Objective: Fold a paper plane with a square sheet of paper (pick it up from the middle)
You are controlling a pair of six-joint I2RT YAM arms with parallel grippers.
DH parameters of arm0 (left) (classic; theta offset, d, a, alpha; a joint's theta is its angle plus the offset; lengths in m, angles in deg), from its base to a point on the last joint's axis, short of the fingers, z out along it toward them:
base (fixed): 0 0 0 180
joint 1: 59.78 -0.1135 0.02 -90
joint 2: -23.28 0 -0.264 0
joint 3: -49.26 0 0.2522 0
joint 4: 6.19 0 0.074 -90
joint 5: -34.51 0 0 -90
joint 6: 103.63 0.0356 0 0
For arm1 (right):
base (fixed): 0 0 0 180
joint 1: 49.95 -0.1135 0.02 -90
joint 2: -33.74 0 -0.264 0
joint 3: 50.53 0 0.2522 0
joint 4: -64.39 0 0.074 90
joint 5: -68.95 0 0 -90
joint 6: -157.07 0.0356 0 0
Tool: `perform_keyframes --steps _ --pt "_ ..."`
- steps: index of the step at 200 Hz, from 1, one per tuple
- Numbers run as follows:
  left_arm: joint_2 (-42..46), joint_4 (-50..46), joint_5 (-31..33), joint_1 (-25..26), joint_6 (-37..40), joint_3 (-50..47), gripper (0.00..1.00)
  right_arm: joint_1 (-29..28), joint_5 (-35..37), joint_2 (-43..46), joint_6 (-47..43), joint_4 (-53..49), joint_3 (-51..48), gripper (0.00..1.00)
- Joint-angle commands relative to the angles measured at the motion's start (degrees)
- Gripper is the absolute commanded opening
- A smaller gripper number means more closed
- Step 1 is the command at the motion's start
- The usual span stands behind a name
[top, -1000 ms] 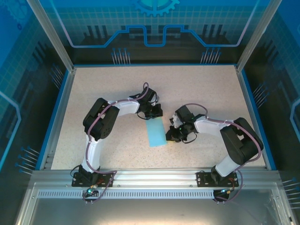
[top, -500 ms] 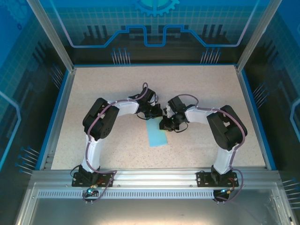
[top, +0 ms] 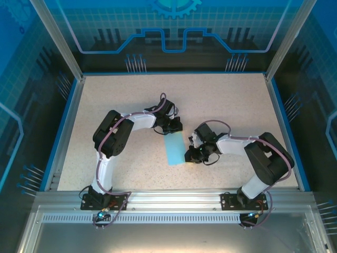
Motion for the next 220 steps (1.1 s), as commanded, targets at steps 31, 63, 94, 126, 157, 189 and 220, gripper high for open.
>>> perform_keyframes --steps 31,63,94,126,157,189,220 --pt "2.0 -0.2 5.9 -0.8 1.1 -0.3 0.1 -1.8 3.8 9.0 0.0 -11.0 0.5 0.12" --pt "11.6 -1.1 7.2 -0.8 0.4 0.8 0.33 -1.2 13.0 17.4 -1.4 -11.7 4.0 0.27" --pt "21.5 -6.0 14.9 -1.4 -0.8 -1.0 0.54 -1.0 21.2 16.4 -5.5 -12.4 8.9 0.46" --pt "31.1 -8.1 22.2 -2.8 -1.9 -8.9 0.72 -2.9 27.3 8.8 -10.5 -11.7 15.6 0.59" --pt "39.4 -8.5 25.7 -4.3 -4.4 -18.7 0.89 -6.4 29.9 -1.9 -14.3 -12.3 22.9 0.57" --pt "45.3 -8.3 25.8 -6.2 -6.4 -26.9 0.98 -8.9 31.6 -13.0 -17.0 -14.1 31.5 0.54" --pt "48.9 -9.4 25.6 -8.0 -7.8 -32.0 0.99 -9.3 34.2 -20.2 -16.8 -14.5 37.2 0.53"
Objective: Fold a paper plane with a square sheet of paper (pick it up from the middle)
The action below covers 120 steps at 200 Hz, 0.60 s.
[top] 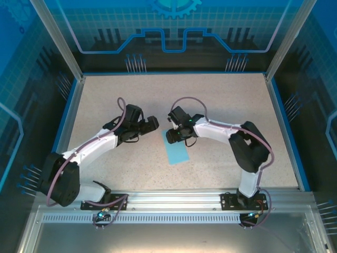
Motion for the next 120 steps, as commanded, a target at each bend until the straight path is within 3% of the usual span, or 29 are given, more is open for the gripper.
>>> perform_keyframes --steps 1,44,74,120 --pt "3.7 -1.2 1.3 -1.7 -2.4 -2.7 0.98 -0.7 3.8 -4.1 -1.3 -2.6 4.4 0.53" --pt "5.3 -1.9 -0.4 -3.3 -4.1 -6.4 0.98 0.4 5.3 -9.0 4.9 -3.5 6.8 0.53" --pt "6.1 -2.6 -2.4 -3.3 -4.3 -7.4 0.98 0.7 8.1 -10.7 16.7 -7.2 7.6 0.53" --pt "7.2 -3.2 -6.6 -3.3 -4.4 -8.2 0.99 0.0 10.2 -7.3 28.4 -9.5 8.8 0.53"
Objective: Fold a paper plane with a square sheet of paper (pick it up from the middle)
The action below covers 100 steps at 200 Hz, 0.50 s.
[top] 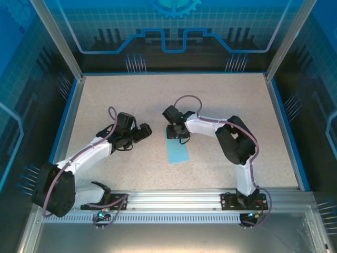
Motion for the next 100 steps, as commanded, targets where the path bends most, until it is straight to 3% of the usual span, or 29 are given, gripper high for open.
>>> perform_keyframes --steps 1,39,100 --pt "1.5 -1.8 -3.6 -0.4 -0.5 -1.0 0.98 -0.3 2.2 1.2 8.4 -5.0 1.5 0.53" --pt "1.9 -0.4 -8.2 -0.3 -0.5 -2.0 0.98 0.5 0.5 5.3 1.3 -3.5 4.5 0.54" --pt "0.7 6.5 -16.4 0.9 -5.0 -5.2 0.91 3.9 -8.3 -0.1 -11.9 -5.4 7.4 0.51"
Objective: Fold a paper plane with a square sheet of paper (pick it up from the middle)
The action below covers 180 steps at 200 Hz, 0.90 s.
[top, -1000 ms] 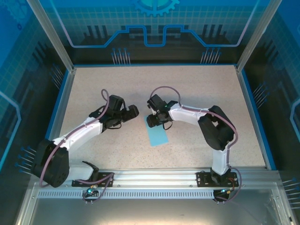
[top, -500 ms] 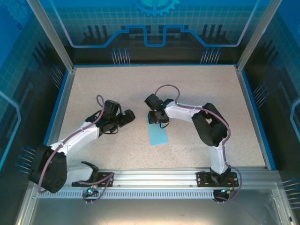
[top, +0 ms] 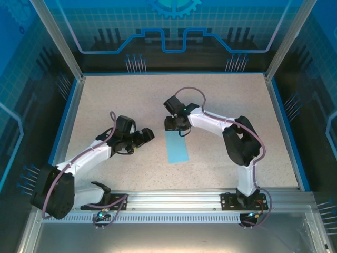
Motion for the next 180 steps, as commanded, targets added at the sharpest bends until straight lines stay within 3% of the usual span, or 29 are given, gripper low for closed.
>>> perform_keyframes --steps 1,78,180 --pt "-0.3 3.6 -5.4 0.9 -2.9 -1.2 0.91 1.7 -3.7 -2.7 -5.7 -2.6 1.4 0.51" --pt "-6.2 7.0 -6.3 9.1 -7.2 0.3 0.85 5.4 -4.3 -6.8 -6.5 2.0 -1.0 0.51" --pt "-13.9 13.9 -6.6 18.8 -15.2 1.7 0.73 9.7 -6.7 -7.1 4.7 5.7 -9.4 0.5"
